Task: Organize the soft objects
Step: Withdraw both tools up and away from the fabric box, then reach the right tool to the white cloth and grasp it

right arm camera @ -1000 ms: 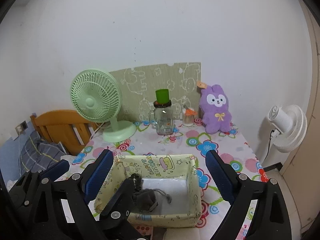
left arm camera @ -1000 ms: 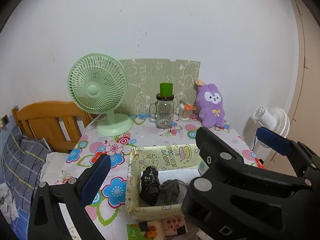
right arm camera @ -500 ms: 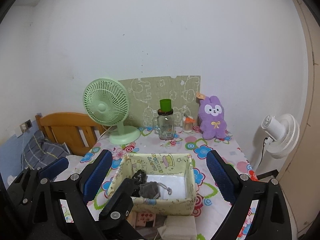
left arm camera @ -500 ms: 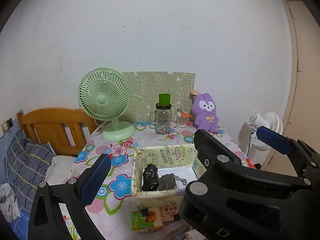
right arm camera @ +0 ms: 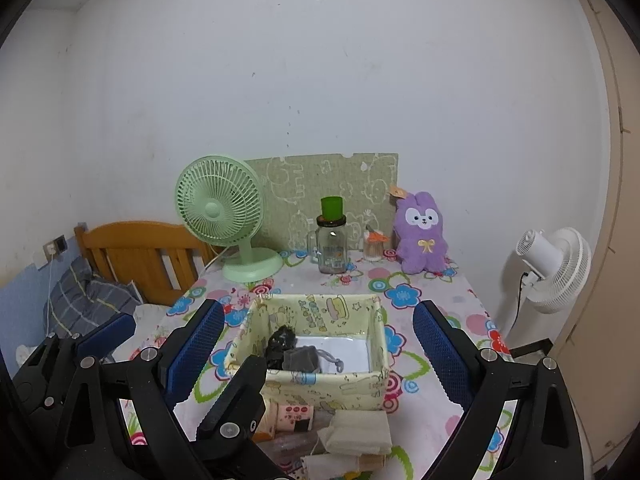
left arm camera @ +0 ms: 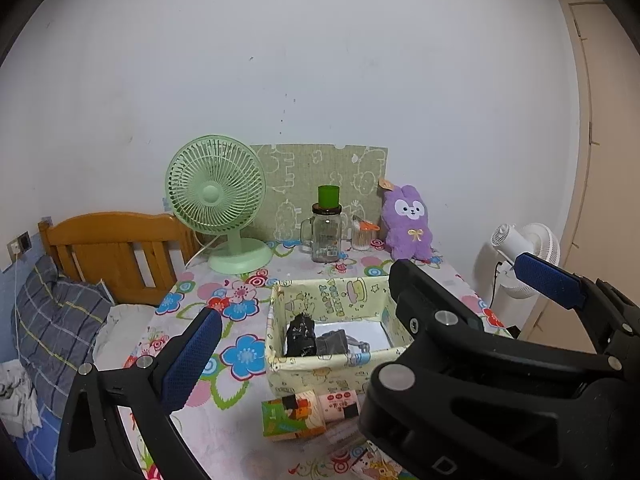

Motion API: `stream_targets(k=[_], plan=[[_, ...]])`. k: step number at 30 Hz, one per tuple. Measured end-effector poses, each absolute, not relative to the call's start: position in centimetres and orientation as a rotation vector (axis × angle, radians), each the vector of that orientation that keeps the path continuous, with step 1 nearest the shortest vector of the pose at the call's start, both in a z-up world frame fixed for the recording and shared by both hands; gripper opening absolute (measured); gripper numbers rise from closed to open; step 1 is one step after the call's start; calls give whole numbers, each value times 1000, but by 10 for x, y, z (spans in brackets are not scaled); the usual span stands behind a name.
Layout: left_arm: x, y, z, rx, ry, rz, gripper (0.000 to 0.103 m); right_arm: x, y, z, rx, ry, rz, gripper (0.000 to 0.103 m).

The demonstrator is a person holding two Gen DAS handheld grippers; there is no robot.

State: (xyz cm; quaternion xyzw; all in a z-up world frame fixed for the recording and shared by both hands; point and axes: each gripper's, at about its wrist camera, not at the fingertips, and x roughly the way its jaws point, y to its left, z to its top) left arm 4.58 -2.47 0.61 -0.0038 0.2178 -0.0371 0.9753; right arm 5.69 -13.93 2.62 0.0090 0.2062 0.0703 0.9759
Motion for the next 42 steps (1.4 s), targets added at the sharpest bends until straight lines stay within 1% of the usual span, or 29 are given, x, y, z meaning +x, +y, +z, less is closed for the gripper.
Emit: stream_targets(k=[13, 25, 42], plan=[[29, -27, -16, -1, 438, -69, 103, 40, -140, 5, 9, 429, 135, 97], [24, -29, -58, -14, 470, -76, 103, 28, -146, -38, 31, 453, 127, 97], [29, -31, -113, -8, 570, -88, 103, 34, -148, -96, 53, 555, 114, 97]])
